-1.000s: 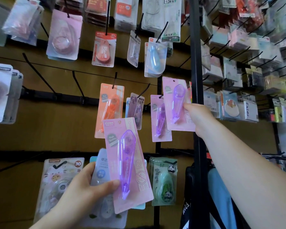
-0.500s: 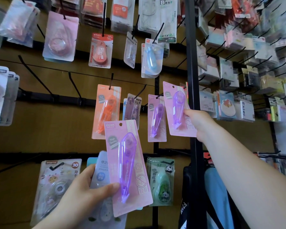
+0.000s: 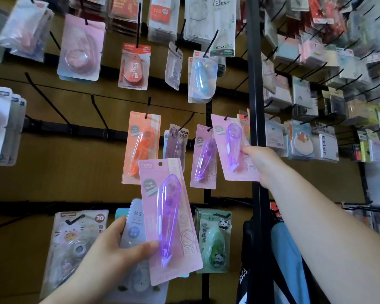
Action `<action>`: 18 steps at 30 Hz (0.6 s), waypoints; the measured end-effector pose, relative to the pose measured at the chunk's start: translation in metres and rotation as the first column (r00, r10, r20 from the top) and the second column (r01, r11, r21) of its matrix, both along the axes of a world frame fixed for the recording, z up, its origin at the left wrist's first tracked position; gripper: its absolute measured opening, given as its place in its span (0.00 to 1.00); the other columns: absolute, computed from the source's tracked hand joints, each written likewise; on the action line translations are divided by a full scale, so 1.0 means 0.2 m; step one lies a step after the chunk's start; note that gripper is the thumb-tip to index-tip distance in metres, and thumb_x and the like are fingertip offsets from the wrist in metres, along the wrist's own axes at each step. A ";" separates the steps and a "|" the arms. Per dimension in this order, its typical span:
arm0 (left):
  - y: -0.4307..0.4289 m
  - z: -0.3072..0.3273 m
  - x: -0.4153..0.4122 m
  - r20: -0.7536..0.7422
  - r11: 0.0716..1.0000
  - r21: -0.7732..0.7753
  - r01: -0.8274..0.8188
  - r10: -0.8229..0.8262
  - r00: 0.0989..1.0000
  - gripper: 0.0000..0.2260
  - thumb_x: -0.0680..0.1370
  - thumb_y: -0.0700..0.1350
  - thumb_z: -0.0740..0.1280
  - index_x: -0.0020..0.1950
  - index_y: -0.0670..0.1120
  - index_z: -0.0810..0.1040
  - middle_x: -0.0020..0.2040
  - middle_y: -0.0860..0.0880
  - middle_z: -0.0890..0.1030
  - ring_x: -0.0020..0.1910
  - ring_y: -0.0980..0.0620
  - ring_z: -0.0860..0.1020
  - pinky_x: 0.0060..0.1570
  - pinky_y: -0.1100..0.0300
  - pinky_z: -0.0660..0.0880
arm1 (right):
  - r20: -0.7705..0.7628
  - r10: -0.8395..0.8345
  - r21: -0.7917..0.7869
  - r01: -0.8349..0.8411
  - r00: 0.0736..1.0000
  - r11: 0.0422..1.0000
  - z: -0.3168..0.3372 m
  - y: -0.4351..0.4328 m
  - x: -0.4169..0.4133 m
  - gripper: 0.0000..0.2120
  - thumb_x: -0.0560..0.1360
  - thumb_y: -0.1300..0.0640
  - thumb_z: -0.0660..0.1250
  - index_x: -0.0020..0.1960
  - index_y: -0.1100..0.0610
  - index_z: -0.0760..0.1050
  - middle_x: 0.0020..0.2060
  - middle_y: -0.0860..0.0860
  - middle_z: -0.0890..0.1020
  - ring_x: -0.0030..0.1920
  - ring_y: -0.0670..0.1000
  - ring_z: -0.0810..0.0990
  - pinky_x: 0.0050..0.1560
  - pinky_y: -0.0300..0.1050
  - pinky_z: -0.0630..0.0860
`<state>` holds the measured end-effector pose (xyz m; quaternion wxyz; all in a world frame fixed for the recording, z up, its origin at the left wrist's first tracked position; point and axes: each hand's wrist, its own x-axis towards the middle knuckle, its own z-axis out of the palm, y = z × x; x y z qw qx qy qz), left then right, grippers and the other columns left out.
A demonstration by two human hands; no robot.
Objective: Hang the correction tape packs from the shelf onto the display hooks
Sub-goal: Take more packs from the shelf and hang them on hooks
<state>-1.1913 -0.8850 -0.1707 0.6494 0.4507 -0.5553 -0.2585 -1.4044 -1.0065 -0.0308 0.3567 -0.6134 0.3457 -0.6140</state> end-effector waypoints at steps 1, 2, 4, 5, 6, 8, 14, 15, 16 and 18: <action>0.00 0.00 0.00 0.001 1.000 -0.006 0.006 -0.006 1.000 0.38 0.40 0.52 0.80 0.49 0.47 0.78 0.44 0.45 0.86 0.45 0.43 0.84 0.53 0.40 0.76 | 0.001 0.003 -0.006 -0.003 1.000 1.000 0.00 0.00 0.01 0.13 0.77 0.57 0.61 0.59 0.61 0.74 0.38 0.52 0.78 0.37 0.51 0.76 0.38 0.41 0.72; 0.00 0.00 0.00 0.006 1.000 -0.012 0.005 -0.005 1.000 0.39 0.39 0.52 0.80 0.49 0.47 0.78 0.44 0.44 0.86 0.45 0.43 0.84 0.52 0.41 0.76 | -0.005 -0.004 -0.015 0.004 1.000 1.000 -0.01 -0.01 0.02 0.13 0.77 0.57 0.61 0.59 0.61 0.74 0.39 0.53 0.78 0.35 0.50 0.75 0.37 0.41 0.71; -0.01 0.00 0.00 0.004 1.000 -0.025 0.003 -0.003 1.000 0.36 0.42 0.50 0.79 0.49 0.47 0.77 0.43 0.45 0.86 0.43 0.43 0.84 0.51 0.41 0.77 | -0.022 -0.031 -0.033 0.031 0.999 0.999 -0.01 -0.02 0.04 0.14 0.77 0.57 0.60 0.61 0.62 0.73 0.44 0.55 0.77 0.35 0.51 0.74 0.35 0.40 0.69; -0.01 0.00 0.00 -0.002 1.000 -0.028 0.005 -0.006 1.000 0.34 0.44 0.50 0.77 0.49 0.47 0.77 0.43 0.45 0.86 0.42 0.43 0.84 0.50 0.41 0.77 | -0.037 -0.052 -0.038 0.050 0.998 0.998 -0.01 -0.03 0.06 0.15 0.78 0.57 0.60 0.62 0.62 0.72 0.46 0.55 0.76 0.37 0.51 0.74 0.34 0.40 0.69; -0.01 0.00 0.00 -0.007 1.000 -0.029 0.003 -0.003 1.000 0.32 0.46 0.50 0.75 0.49 0.47 0.77 0.42 0.46 0.86 0.42 0.44 0.84 0.50 0.41 0.78 | -0.054 -0.077 -0.039 0.075 0.996 0.996 -0.01 -0.05 0.07 0.16 0.78 0.56 0.60 0.63 0.62 0.72 0.47 0.55 0.75 0.39 0.52 0.73 0.35 0.40 0.69; -0.01 0.01 0.00 -0.003 0.999 -0.041 -0.012 0.012 1.000 0.30 0.47 0.50 0.75 0.48 0.48 0.77 0.42 0.46 0.86 0.42 0.44 0.84 0.50 0.41 0.77 | -0.088 -0.122 -0.046 0.118 0.989 0.992 -0.01 -0.09 0.10 0.18 0.78 0.55 0.59 0.65 0.62 0.70 0.51 0.56 0.75 0.45 0.52 0.72 0.43 0.41 0.70; -0.05 0.01 0.05 0.000 1.000 -0.016 0.000 0.000 1.000 0.25 0.52 0.45 0.76 0.47 0.51 0.77 0.43 0.49 0.86 0.44 0.46 0.84 0.51 0.42 0.77 | -0.167 -0.208 -0.059 0.201 0.964 0.978 0.01 -0.22 0.21 0.14 0.78 0.54 0.58 0.57 0.63 0.72 0.40 0.56 0.74 0.39 0.53 0.72 0.36 0.43 0.68; -0.06 0.01 0.06 -0.003 1.000 -0.017 -0.007 0.007 1.000 0.25 0.51 0.44 0.76 0.47 0.51 0.77 0.43 0.48 0.86 0.43 0.46 0.84 0.51 0.42 0.78 | -0.182 -0.231 -0.056 0.224 0.956 0.973 0.00 -0.24 0.23 0.12 0.78 0.53 0.58 0.53 0.61 0.71 0.38 0.55 0.73 0.37 0.53 0.72 0.35 0.42 0.67; -0.07 0.01 0.07 -0.004 1.000 -0.024 -0.015 0.015 1.000 0.26 0.50 0.45 0.76 0.47 0.51 0.78 0.42 0.48 0.86 0.43 0.46 0.84 0.51 0.42 0.78 | -0.200 -0.254 -0.052 0.249 0.946 0.967 -0.01 -0.26 0.24 0.11 0.78 0.53 0.57 0.49 0.60 0.70 0.34 0.54 0.71 0.33 0.51 0.70 0.33 0.41 0.66; -0.08 0.01 0.08 0.005 0.999 -0.042 -0.032 0.033 0.999 0.27 0.48 0.49 0.75 0.46 0.50 0.78 0.42 0.47 0.86 0.42 0.45 0.84 0.50 0.42 0.78 | -0.224 -0.284 -0.044 0.282 0.932 0.958 -0.02 -0.29 0.26 0.12 0.78 0.53 0.57 0.41 0.60 0.67 0.30 0.52 0.67 0.29 0.49 0.65 0.30 0.39 0.62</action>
